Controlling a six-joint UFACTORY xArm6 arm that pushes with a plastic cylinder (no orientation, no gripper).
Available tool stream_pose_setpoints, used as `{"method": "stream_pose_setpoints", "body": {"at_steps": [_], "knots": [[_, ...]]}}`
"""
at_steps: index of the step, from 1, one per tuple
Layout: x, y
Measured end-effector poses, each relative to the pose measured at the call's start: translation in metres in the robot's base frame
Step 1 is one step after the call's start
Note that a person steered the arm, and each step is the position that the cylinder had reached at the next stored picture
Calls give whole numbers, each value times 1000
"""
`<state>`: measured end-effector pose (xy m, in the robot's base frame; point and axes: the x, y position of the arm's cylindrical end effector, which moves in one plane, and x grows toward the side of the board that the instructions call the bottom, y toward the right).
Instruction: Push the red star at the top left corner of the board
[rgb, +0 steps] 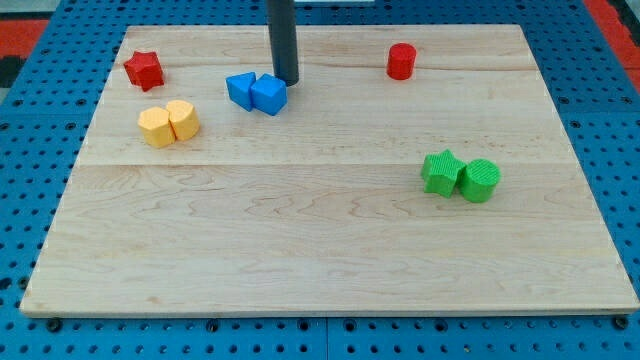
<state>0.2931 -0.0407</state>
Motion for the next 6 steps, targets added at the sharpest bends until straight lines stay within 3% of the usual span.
{"method": "stream_pose_setpoints", "body": {"at_steps": [1,2,3,4,6], "knots": [[-28,-60],[-14,-102],[24,-73],[26,-48],[37,-140]]}}
